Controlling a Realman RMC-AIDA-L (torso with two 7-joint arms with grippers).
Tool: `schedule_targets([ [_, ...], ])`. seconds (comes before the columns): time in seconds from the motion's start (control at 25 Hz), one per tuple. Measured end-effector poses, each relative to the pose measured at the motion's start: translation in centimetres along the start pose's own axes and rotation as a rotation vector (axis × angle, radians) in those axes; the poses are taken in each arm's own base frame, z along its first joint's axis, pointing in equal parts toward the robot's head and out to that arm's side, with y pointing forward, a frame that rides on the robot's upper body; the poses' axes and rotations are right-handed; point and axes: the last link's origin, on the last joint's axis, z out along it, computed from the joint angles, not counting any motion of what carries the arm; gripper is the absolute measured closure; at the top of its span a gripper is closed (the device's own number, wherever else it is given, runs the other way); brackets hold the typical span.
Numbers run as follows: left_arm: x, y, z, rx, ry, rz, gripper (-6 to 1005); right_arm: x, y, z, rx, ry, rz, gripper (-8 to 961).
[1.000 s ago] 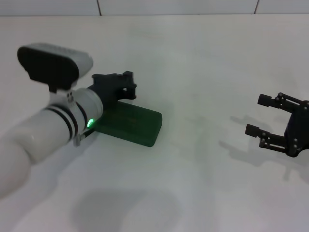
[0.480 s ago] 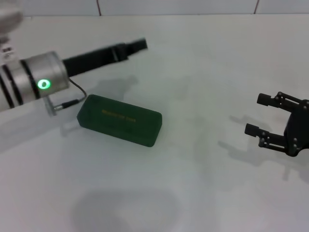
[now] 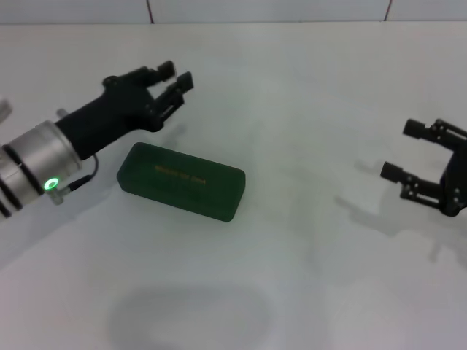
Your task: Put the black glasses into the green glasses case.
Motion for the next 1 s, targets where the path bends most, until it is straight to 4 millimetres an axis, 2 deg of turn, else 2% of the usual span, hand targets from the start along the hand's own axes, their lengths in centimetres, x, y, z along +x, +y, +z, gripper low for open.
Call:
schedule_targets([
  [0.08, -0.1, -0.1, -0.5, 0.018, 0.022, 0.014, 819, 0.0, -0.2, -0.2, 0.037, -0.022, -0.007, 201],
  [0.12, -0.3, -0.3, -1.7, 0.059, 0.058, 0.068, 779, 0.0, -0.3, -0.4, 0.070, -0.048, -0.017, 201],
  [0.28, -1.0, 0.0, -3.7, 0.086, 0.069, 0.187, 624, -0.1, -0.7, -1.2, 0.201, -0.134, -0.069, 201],
  [0.36, -1.4, 0.4, -4.8, 0.086, 0.072, 0.208, 546, -0.1, -0.7, -1.9, 0.234, -0.150, -0.077, 201],
  [0.4, -1.6, 0.8, -5.4, 0.077, 0.077, 0.205, 474, 0.0, -0.5, -2.3, 0.236, -0.148, -0.076, 201],
  [0.48, -1.9, 1.4, -6.7, 0.050, 0.087, 0.183, 330, 0.0, -0.3, -3.1, 0.224, -0.140, -0.077, 201],
  [0.72, -2.8, 3.3, -10.2, -0.129, 0.012, 0.123, 116, 0.8, 1.4, -4.6, 0.044, -0.038, -0.032, 201],
  [0.84, -3.4, 3.8, -11.4, -0.238, -0.101, 0.068, 115, 1.6, 2.1, -4.4, -0.067, 0.045, -0.010, 201],
  [1.0, -4.1, 4.1, -12.0, -0.298, -0.207, 0.064, 115, 2.4, 2.6, -3.8, -0.160, 0.127, -0.009, 201],
])
